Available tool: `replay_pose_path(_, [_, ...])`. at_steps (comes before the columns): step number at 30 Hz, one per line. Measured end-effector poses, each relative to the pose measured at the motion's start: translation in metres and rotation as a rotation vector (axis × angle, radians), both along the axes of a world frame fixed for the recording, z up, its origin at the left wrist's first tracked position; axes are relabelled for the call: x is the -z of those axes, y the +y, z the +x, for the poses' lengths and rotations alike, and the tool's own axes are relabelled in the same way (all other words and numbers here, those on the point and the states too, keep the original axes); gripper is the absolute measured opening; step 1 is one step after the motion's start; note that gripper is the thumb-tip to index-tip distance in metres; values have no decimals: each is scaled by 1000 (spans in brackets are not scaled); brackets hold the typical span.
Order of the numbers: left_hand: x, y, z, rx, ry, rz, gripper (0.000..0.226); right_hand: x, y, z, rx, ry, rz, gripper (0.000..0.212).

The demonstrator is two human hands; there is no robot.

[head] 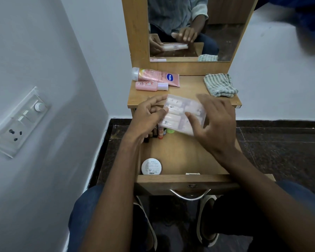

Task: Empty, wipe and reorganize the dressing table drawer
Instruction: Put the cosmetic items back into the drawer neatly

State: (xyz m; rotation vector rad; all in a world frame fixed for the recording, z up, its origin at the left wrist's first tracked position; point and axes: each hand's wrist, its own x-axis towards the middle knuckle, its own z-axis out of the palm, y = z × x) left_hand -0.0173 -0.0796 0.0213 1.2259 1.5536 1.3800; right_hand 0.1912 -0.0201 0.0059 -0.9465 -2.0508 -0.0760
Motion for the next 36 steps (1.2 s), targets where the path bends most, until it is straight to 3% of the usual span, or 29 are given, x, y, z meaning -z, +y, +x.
replay_pose_path(5, [9,3,1,113,169,30,30,-9,-1,2,-103,251,-717,67])
replay_pose_path(9, [20,9,6,145,344,32,24,-2,-1,8,-186,327,-1011,49])
replay_pose_path(16, [30,14,5,70,569,-28,20,21,-7,13,-209,281,-1388,31])
replay_pose_path(25, [30,14,4,0,530,-1,17,31,-8,11,-157,65,-1470,33])
replay_pose_path(36, [30,13,5,-1,514,9,18,42,-14,0,-80,-387,-972,44])
